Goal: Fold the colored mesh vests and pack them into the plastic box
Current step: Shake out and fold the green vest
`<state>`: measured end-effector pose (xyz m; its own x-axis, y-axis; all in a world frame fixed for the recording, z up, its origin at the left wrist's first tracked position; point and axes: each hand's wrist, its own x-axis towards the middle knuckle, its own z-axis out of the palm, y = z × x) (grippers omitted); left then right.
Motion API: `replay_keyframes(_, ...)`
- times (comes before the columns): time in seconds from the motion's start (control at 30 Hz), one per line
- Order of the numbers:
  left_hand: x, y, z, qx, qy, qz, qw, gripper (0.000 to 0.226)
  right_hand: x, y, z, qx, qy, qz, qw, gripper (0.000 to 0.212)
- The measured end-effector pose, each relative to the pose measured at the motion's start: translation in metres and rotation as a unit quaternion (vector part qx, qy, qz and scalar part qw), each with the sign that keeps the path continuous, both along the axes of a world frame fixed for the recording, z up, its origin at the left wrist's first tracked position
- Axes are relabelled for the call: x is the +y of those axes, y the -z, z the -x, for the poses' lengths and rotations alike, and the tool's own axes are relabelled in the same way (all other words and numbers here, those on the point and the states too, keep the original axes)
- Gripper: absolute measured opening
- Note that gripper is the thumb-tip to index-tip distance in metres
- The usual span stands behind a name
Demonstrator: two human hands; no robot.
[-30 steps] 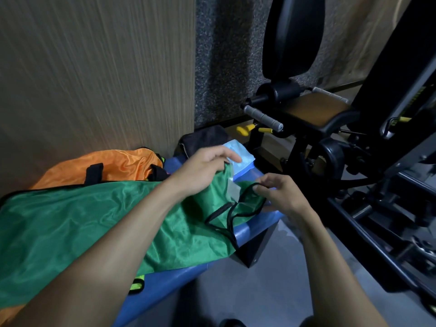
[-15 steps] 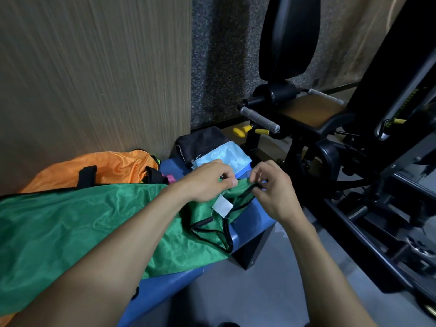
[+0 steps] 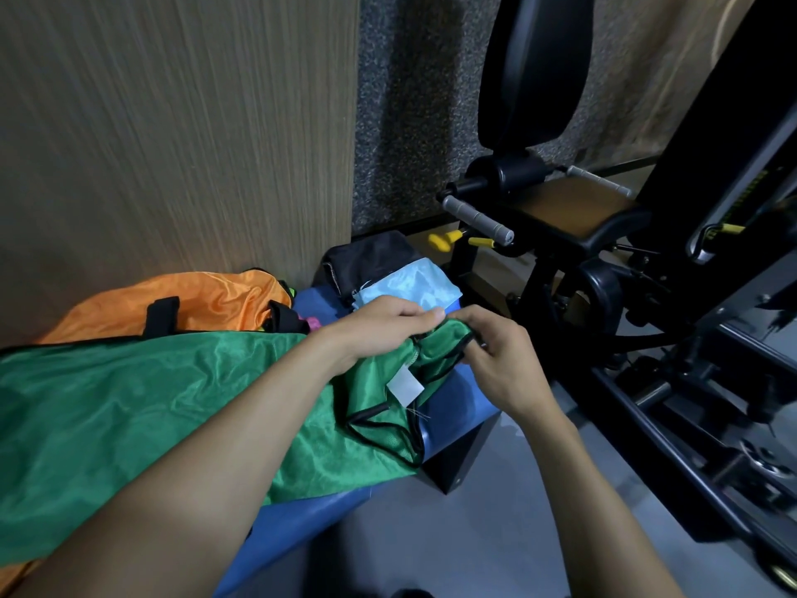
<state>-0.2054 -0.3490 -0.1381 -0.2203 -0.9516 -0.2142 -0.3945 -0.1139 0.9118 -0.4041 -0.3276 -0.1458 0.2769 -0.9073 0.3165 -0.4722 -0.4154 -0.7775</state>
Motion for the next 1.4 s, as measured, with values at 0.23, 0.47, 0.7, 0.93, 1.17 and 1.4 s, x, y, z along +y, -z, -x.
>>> replay_keyframes(0.23,-0.009,-0.013,0.007,0.023,-0.117,0.145,0.982,0.025,0.005,-0.001,0.015,0.036,0.002,-0.007,0.999,0.03)
replay_keyframes(0.47,-0.01,-0.023,0.02,-0.013,-0.059,0.175,0.983,0.03,0.008,-0.015,0.012,-0.118,-0.013,-0.205,0.972,0.027)
replay_keyframes(0.7,-0.003,-0.029,0.017,-0.018,-0.029,0.155,0.987,0.017,0.004,-0.009,-0.008,-0.021,0.071,-0.12,0.99,0.039)
replay_keyframes(0.93,0.007,-0.04,0.004,-0.234,0.032,0.127,0.963,0.037,-0.001,-0.01,-0.012,-0.032,0.136,-0.147,0.979,0.038)
replay_keyframes(1.17,0.006,-0.038,0.007,-0.433,0.007,0.118,0.894,0.038,0.002,-0.013,-0.014,-0.093,0.102,-0.173,0.975,0.037)
replay_keyframes(1.4,0.019,-0.06,-0.007,-0.335,0.036,0.164,0.927,0.015,-0.004,-0.003,-0.01,-0.17,0.07,-0.192,0.964,0.043)
